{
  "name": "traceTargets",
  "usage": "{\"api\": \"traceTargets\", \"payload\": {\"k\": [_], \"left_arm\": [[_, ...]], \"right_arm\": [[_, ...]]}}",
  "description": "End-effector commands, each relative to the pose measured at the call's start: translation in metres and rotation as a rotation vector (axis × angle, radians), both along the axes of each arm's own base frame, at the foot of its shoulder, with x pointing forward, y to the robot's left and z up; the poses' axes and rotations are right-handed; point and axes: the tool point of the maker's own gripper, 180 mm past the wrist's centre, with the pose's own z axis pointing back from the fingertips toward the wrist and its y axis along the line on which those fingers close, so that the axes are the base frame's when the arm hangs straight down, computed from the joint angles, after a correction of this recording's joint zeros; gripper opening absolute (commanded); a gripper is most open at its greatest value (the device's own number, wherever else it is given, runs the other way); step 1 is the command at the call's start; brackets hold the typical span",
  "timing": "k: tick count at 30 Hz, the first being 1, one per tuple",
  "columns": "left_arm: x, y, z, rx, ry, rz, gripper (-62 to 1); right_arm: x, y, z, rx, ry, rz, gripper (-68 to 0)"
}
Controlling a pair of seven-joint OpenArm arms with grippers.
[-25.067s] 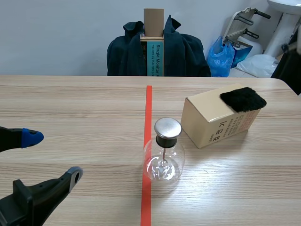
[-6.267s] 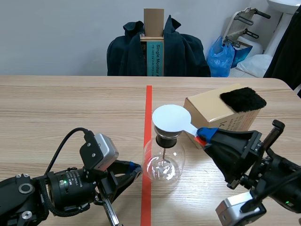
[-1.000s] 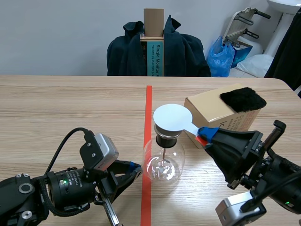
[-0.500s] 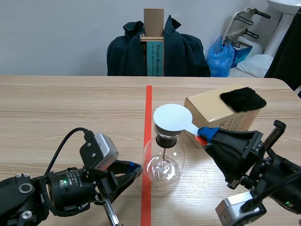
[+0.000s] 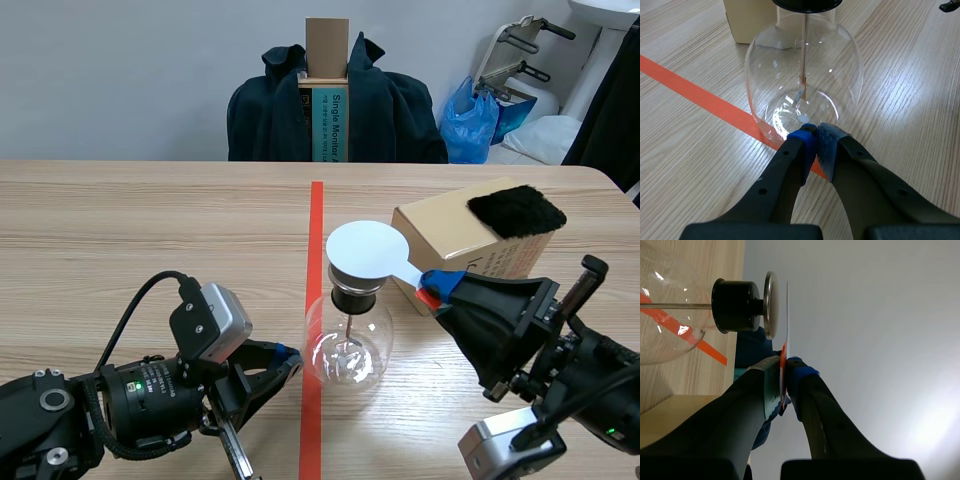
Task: Do the electroscope experiment.
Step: 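Hold the plate still at the electroscope, then move the plate toward and away from the electroscope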
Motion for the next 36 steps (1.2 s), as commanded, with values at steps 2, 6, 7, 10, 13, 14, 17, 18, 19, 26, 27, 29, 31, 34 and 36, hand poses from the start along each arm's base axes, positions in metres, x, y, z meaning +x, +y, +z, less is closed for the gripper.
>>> {"api": "traceTargets", "payload": {"k": [2, 6, 7, 10, 13, 14, 17, 18, 19, 26, 27, 29, 31, 34, 36], "left_arm": [[0.005, -0.003, 0.010, -0.029, -0.022, 0.005, -58.2], [0.005, -0.003, 0.010, -0.029, -0.022, 0.005, -58.2], [0.005, -0.003, 0.010, -0.029, -0.022, 0.005, -58.2], [0.005, -0.003, 0.010, -0.029, -0.022, 0.005, -58.2], [0.005, -0.003, 0.010, -0.029, -0.022, 0.005, -58.2], [0.005, -0.003, 0.010, -0.029, -0.022, 0.005, -58.2], [0.005, -0.003, 0.010, -0.029, -0.022, 0.005, -58.2], [0.005, -0.003, 0.010, -0.029, -0.022, 0.005, -58.2], [0.005, -0.003, 0.010, -0.029, -0.022, 0.005, -58.2], [0.005, -0.003, 0.010, -0.029, -0.022, 0.005, -58.2], [0.005, -0.003, 0.010, -0.029, -0.022, 0.005, -58.2], [0.005, -0.003, 0.010, -0.029, -0.022, 0.005, -58.2], [0.005, -0.003, 0.010, -0.029, -0.022, 0.005, -58.2], [0.005, -0.003, 0.010, -0.029, -0.022, 0.005, -58.2], [0.005, -0.003, 0.010, -0.029, -0.022, 0.005, -58.2]], "right_arm": [[0.004, -0.006, 0.004, 0.003, -0.016, -0.013, -66.7], [0.007, -0.008, 0.004, 0.004, -0.016, -0.038, -66.7], [0.009, -0.009, 0.005, 0.005, -0.016, -0.049, -66.7], [0.015, -0.014, 0.005, 0.008, -0.015, -0.094, -66.7], [0.025, -0.023, 0.006, 0.013, -0.014, -0.163, -66.7], [0.028, -0.026, 0.006, 0.015, -0.014, -0.188, -66.7], [0.037, -0.035, 0.006, 0.020, -0.013, -0.260, -66.7], [0.039, -0.038, 0.007, 0.021, -0.013, -0.280, -66.7], [0.042, -0.041, 0.007, 0.023, -0.012, -0.301, -66.7], [0.055, -0.060, 0.008, 0.032, -0.011, -0.429, -66.7], [0.056, -0.062, 0.008, 0.033, -0.011, -0.443, -66.7], [0.058, -0.064, 0.008, 0.034, -0.010, -0.458, -66.7], [0.058, -0.065, 0.008, 0.034, -0.010, -0.460, -66.7], [0.056, -0.061, 0.007, 0.026, -0.012, -0.440, -66.7], [0.053, -0.056, 0.007, 0.024, -0.012, -0.407, -66.7]]}}
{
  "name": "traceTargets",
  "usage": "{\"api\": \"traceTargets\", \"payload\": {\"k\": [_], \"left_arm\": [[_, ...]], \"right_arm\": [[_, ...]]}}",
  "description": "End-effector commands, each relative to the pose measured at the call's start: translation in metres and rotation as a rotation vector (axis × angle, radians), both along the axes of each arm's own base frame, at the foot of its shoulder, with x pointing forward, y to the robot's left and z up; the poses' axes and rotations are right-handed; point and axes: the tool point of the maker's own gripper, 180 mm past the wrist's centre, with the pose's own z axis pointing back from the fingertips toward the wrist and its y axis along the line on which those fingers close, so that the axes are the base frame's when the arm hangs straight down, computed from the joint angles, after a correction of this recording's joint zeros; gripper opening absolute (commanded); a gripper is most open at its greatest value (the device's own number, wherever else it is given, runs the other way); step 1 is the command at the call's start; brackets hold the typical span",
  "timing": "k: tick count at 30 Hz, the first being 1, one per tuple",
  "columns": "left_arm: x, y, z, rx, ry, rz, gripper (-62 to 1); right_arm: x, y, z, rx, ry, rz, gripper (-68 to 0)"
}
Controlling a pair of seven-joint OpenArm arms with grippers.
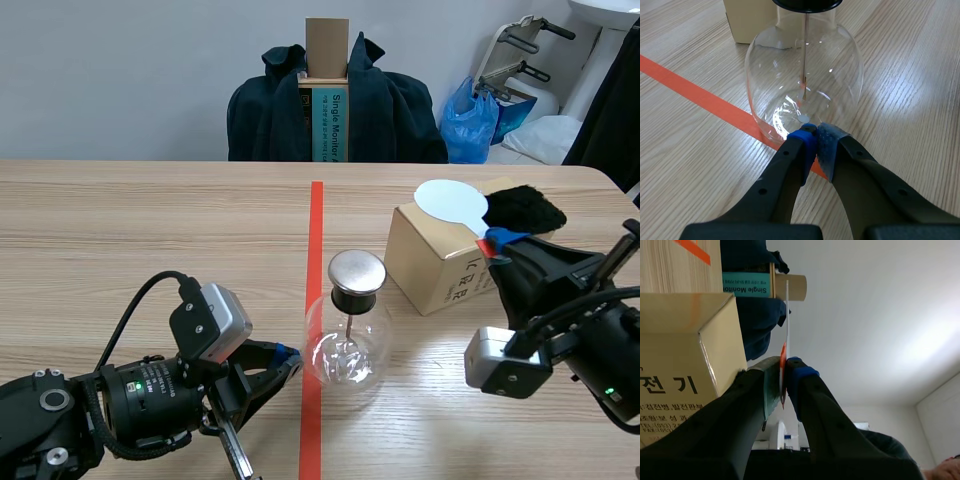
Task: Do the electroscope experiment.
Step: 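Move the plate toward and away from the electroscope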
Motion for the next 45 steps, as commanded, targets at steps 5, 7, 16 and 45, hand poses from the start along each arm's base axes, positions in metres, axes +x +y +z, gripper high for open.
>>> {"api": "traceTargets", "payload": {"k": [5, 7, 16, 45], "left_arm": [[0.005, -0.003, 0.010, -0.029, -0.022, 0.005, -58.2], [0.005, -0.003, 0.010, -0.029, -0.022, 0.005, -58.2], [0.005, -0.003, 0.010, -0.029, -0.022, 0.005, -58.2], [0.005, -0.003, 0.010, -0.029, -0.023, 0.005, -58.2]], "right_arm": [[-0.009, 0.011, 0.003, -0.015, -0.017, 0.106, -66.7], [-0.015, 0.018, 0.003, -0.018, -0.018, 0.153, -66.7], [-0.039, 0.041, 0.001, -0.031, -0.019, 0.340, -66.7], [-0.039, 0.041, 0.001, -0.031, -0.020, 0.338, -66.7]]}}
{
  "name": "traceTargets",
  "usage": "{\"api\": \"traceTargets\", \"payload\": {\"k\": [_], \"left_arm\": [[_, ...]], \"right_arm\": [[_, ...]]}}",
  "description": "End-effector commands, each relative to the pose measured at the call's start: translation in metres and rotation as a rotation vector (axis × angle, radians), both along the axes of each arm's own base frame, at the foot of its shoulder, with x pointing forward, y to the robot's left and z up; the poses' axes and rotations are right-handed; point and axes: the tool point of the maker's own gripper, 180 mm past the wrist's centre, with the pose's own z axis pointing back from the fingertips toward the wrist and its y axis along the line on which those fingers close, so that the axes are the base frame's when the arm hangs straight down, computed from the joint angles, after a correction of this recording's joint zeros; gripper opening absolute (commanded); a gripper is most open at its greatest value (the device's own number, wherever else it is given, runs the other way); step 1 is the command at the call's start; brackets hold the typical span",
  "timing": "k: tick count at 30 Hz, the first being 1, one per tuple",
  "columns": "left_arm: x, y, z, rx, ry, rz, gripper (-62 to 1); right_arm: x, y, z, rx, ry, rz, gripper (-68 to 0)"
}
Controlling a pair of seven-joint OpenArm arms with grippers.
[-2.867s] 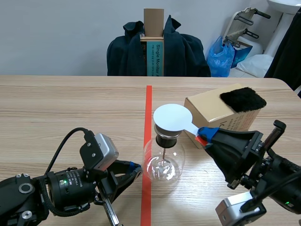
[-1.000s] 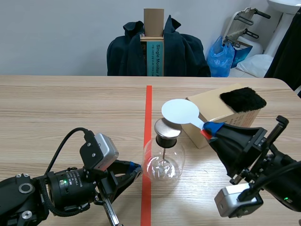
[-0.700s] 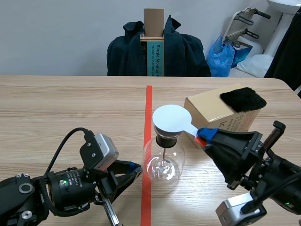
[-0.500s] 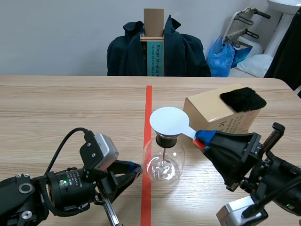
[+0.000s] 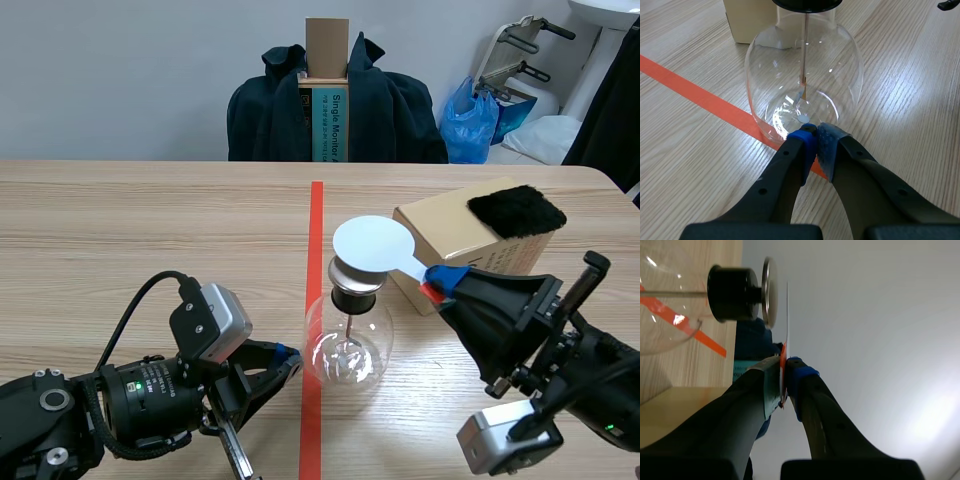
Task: Do the electroscope experiment.
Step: 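Move the plate toward and away from the electroscope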
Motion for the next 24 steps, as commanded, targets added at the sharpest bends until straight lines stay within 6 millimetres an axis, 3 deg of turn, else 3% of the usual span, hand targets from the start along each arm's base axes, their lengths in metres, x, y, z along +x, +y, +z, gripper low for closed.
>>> {"api": "traceTargets", "payload": {"k": [1, 18, 24], "left_arm": [[0.005, -0.003, 0.010, -0.029, -0.023, 0.005, -58.2], [0.005, -0.003, 0.010, -0.029, -0.023, 0.005, -58.2], [0.006, -0.003, 0.010, -0.029, -0.023, 0.005, -58.2]], "right_arm": [[0.007, -0.008, 0.004, -0.001, -0.016, -0.035, -66.7], [0.053, -0.064, 0.007, 0.034, -0.010, -0.440, -66.7], [0.053, -0.064, 0.007, 0.033, -0.007, -0.439, -66.7]]}}
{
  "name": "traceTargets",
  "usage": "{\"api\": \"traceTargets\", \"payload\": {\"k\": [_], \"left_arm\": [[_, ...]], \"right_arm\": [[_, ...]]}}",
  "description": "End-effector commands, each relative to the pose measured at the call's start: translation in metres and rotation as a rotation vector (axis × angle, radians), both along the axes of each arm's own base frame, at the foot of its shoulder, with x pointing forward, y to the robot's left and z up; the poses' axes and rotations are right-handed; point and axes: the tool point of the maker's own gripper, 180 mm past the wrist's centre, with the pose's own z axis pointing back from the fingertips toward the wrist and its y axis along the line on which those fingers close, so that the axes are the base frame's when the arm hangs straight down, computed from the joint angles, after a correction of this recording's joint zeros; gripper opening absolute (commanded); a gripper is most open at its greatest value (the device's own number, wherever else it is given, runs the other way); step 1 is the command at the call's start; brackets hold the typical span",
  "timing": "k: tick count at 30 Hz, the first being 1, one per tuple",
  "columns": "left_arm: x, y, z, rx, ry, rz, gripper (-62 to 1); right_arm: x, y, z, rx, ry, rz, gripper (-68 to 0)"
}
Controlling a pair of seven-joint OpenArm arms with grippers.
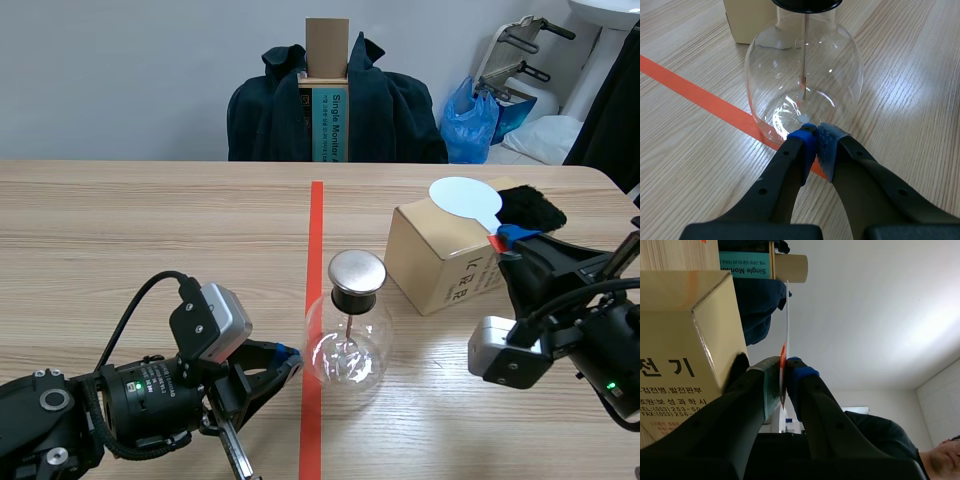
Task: Do the electroscope experiment.
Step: 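Move the plate toward and away from the electroscope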
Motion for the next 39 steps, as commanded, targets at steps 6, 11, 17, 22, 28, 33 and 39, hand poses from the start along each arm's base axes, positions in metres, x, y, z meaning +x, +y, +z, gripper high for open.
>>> {"api": "traceTargets", "payload": {"k": [6, 11, 17, 22, 28, 33, 39], "left_arm": [[0.006, -0.003, 0.010, -0.029, -0.023, 0.005, -58.2], [0.006, -0.003, 0.010, -0.029, -0.023, 0.005, -58.2], [0.006, -0.003, 0.010, -0.029, -0.023, 0.005, -58.2], [0.006, -0.003, 0.010, -0.029, -0.023, 0.005, -58.2], [0.006, -0.003, 0.010, -0.029, -0.023, 0.005, -58.2], [0.006, -0.003, 0.010, -0.029, -0.023, 0.005, -58.2], [0.006, -0.003, 0.010, -0.029, -0.023, 0.005, -58.2]], "right_arm": [[-0.010, 0.016, 0.004, -0.011, -0.018, 0.129, -66.7], [-0.025, 0.034, 0.003, -0.020, -0.020, 0.262, -66.7], [-0.042, 0.050, 0.002, -0.028, -0.022, 0.390, -66.7], [-0.051, 0.057, 0.002, -0.032, -0.023, 0.453, -66.7], [-0.059, 0.063, 0.001, -0.036, -0.024, 0.510, -66.7], [-0.065, 0.067, 0.001, -0.039, -0.024, 0.547, -66.7], [-0.067, 0.068, 0.001, -0.040, -0.024, 0.559, -66.7]]}}
